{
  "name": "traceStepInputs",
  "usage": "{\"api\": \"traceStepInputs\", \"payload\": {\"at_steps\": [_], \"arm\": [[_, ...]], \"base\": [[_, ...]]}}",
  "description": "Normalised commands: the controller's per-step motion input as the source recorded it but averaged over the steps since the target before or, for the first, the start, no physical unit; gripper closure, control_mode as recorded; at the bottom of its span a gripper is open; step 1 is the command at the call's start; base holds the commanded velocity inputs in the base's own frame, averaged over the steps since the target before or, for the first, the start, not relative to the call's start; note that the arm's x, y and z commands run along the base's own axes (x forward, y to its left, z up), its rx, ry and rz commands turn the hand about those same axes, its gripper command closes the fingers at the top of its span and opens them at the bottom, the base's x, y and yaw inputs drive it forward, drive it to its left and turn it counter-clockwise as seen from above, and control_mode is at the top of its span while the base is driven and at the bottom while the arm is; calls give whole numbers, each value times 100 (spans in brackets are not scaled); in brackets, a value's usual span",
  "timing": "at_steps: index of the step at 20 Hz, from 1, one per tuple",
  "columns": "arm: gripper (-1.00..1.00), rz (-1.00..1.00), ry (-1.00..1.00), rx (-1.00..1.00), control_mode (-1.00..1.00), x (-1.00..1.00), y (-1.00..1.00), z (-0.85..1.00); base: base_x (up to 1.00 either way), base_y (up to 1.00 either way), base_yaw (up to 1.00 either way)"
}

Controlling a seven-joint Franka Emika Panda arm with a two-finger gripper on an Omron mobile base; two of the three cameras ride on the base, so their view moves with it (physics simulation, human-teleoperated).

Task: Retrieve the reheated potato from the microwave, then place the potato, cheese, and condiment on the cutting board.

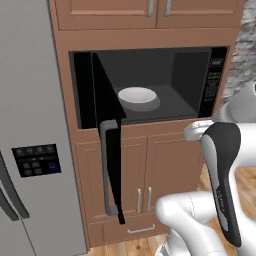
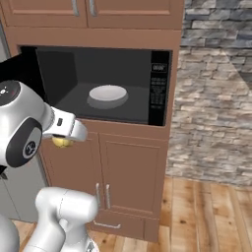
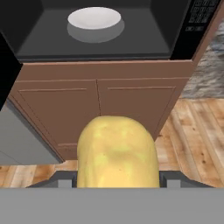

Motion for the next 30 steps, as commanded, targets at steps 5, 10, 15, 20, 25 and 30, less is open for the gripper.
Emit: {"api": "traceStepInputs", "payload": {"at_steps": [5,10,15,20,25,30], "arm": [[100,0,0,0,100,0,0,0],[100,0,0,0,100,0,0,0],[100,0,0,0,100,0,0,0],[100,0,0,0,100,0,0,0],[100,0,0,0,100,0,0,0],[100,0,0,0,100,0,0,0]], "base": [[-27,-11,5],[-5,-29,34],[-19,-34,51],[-32,-37,51],[-44,-45,32],[-56,-42,16]]}}
